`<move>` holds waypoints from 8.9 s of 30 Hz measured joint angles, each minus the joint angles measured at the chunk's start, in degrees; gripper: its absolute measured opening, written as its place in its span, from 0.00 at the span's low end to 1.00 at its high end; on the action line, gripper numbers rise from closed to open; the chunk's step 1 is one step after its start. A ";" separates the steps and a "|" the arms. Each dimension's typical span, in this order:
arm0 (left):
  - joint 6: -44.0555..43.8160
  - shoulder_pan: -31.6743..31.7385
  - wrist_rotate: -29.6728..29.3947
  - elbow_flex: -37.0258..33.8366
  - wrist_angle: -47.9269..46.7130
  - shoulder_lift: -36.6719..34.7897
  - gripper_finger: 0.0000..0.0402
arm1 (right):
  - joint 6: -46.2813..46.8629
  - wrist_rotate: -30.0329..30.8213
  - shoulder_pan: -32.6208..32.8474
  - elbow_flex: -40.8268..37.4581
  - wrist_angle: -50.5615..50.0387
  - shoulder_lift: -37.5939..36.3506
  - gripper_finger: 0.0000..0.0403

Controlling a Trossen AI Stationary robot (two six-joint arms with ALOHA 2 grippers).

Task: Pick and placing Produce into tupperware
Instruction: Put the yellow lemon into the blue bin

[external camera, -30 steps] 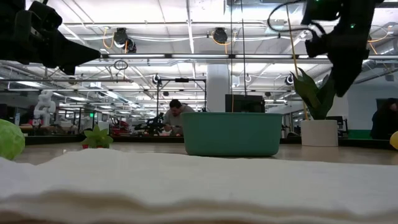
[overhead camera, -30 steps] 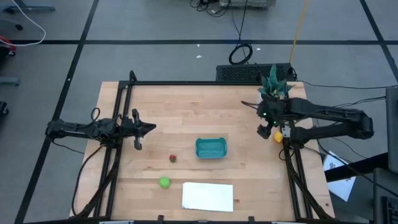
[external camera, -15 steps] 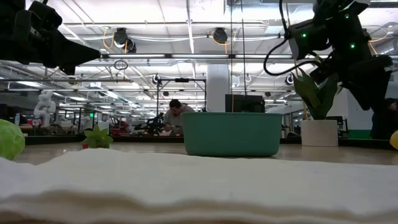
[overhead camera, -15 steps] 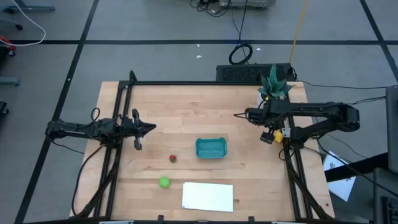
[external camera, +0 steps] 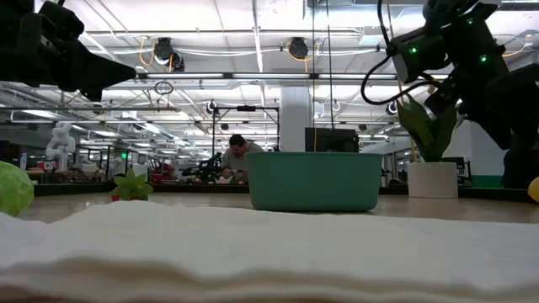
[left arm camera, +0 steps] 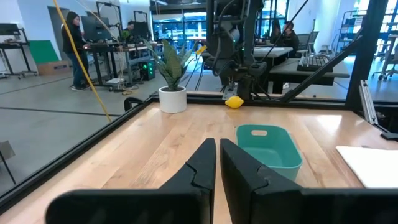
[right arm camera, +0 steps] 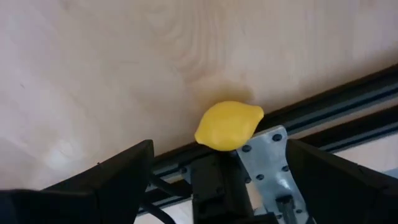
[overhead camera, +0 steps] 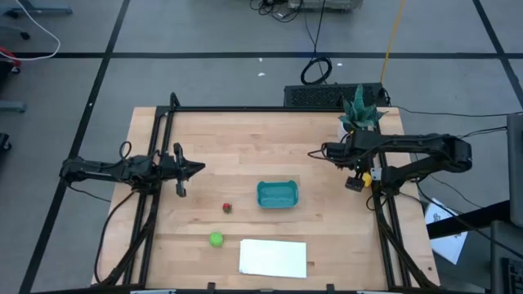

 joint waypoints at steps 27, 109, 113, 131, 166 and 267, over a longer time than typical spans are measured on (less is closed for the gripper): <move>0.02 0.00 0.02 0.00 -0.09 -0.02 0.06 | 1.86 4.47 0.00 -0.02 -3.42 14.58 0.89; -1.44 0.00 2.08 0.00 -0.11 0.00 0.06 | 3.49 0.38 -1.81 -8.48 13.02 26.44 0.89; -1.46 -0.02 2.10 0.00 -0.09 0.00 0.06 | 3.59 0.38 -1.81 -8.48 12.94 26.44 0.89; -1.70 -0.01 2.10 0.00 -0.09 -0.01 0.06 | 2.99 0.16 -1.81 -8.48 11.03 26.44 0.62; -1.51 0.00 2.10 0.00 -0.07 0.00 0.06 | 1.62 0.14 -1.84 -0.76 8.07 26.39 0.52; -1.68 0.00 1.97 -0.02 0.37 0.00 0.06 | -7.88 -3.33 3.87 34.29 11.17 15.08 0.52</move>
